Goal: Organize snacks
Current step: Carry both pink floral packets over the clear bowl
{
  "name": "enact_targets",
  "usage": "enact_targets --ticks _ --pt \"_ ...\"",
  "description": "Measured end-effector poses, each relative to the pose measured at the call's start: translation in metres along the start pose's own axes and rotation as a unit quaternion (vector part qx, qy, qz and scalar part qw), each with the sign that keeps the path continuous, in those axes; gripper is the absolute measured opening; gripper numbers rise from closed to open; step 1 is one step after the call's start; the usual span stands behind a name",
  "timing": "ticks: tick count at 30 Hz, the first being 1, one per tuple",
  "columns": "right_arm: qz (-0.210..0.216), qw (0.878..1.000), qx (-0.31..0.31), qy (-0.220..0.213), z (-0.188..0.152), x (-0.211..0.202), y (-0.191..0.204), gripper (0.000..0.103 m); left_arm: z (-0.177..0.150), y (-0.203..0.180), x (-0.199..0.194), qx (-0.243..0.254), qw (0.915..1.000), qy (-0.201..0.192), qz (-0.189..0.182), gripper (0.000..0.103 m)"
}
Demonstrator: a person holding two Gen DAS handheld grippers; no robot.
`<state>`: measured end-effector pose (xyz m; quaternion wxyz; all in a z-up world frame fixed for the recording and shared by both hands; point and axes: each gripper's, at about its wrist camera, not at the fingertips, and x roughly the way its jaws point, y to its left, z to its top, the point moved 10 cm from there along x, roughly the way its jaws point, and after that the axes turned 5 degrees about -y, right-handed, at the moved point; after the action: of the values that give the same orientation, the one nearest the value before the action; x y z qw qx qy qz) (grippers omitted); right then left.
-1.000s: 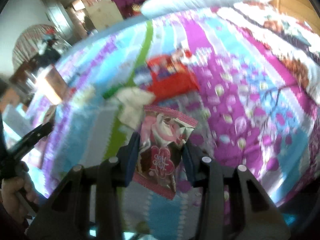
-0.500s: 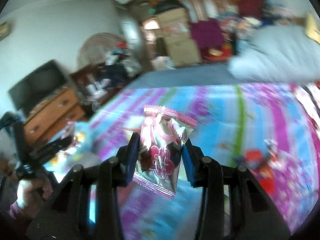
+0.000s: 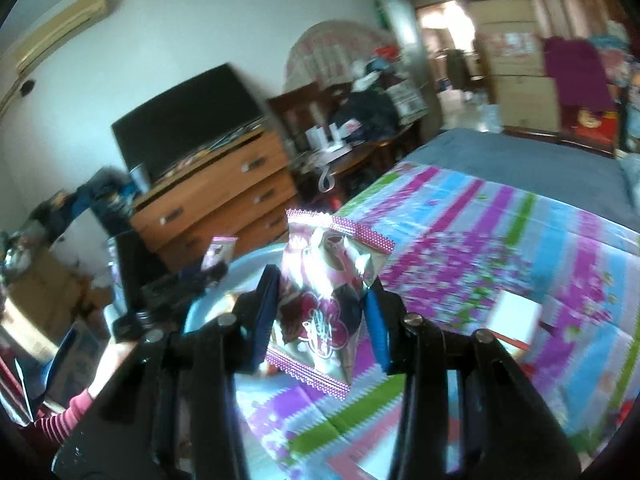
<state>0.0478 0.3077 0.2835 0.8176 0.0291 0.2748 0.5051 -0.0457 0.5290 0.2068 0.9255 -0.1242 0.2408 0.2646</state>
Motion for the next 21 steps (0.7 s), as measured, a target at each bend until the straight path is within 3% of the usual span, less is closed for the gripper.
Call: enact_targets --ticks 4,11,21 --pt "0.023 0.999 -0.014 0.026 0.003 0.041 0.032 0.041 -0.004 0.031 0.018 -0.008 0.9995 0.014 0.026 0.039" --pt "0.037 0.995 -0.048 0.085 -0.007 0.103 0.071 0.041 -0.015 0.050 0.037 -0.017 0.9988 0.032 0.033 0.039" --pt "0.033 0.991 -0.056 0.118 -0.018 0.138 0.083 0.041 -0.021 0.061 0.053 -0.024 0.9983 0.043 0.031 0.039"
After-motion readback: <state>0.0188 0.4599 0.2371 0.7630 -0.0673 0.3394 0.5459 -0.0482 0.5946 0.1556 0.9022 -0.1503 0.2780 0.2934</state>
